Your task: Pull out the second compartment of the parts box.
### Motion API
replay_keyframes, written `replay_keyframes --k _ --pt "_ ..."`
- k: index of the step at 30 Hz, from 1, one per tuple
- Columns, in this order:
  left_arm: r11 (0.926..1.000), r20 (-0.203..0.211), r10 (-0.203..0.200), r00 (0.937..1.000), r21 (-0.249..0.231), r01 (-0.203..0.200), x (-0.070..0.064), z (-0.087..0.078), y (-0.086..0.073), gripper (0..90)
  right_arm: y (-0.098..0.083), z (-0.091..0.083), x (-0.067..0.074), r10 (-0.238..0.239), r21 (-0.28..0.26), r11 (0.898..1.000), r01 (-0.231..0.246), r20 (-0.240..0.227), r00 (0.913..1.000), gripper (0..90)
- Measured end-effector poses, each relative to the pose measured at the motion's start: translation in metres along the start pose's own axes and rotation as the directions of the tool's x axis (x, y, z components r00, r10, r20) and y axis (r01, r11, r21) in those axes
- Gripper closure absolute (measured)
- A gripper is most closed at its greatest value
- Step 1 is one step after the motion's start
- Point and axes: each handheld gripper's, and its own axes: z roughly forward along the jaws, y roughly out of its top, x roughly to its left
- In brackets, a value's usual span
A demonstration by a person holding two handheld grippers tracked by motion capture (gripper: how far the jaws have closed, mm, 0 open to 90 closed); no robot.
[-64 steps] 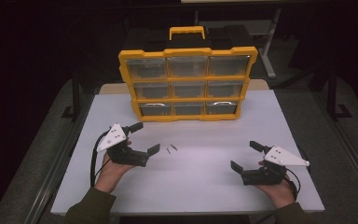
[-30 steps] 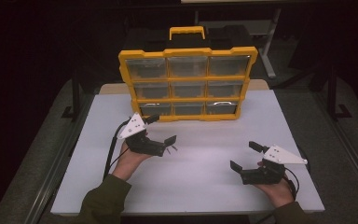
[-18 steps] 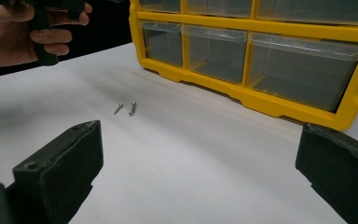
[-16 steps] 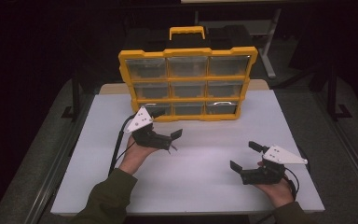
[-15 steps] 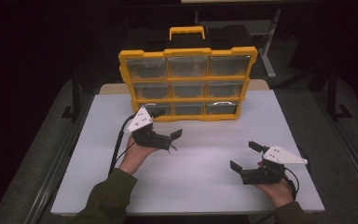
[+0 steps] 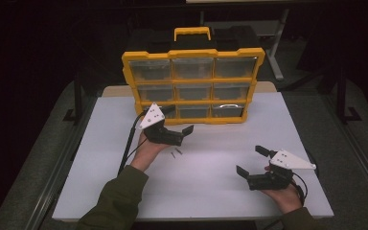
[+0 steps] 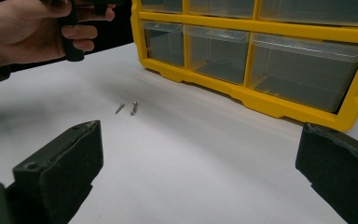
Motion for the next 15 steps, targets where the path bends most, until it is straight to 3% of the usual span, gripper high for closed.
replay_keyframes --k 6,15 --pt "0.9995 -0.011 0.028 0.9996 0.015 -0.027 0.001 0.005 0.000 0.0 -0.001 0.000 0.000 0.002 -0.001 1.000 -0.002 -0.002 1.0000 0.1" --pt "0.9929 -0.024 0.111 0.9935 0.046 -0.110 0.001 0.013 0.005 0.0 -0.001 0.000 -0.001 0.006 0.003 1.000 -0.006 0.004 1.0000 0.1"
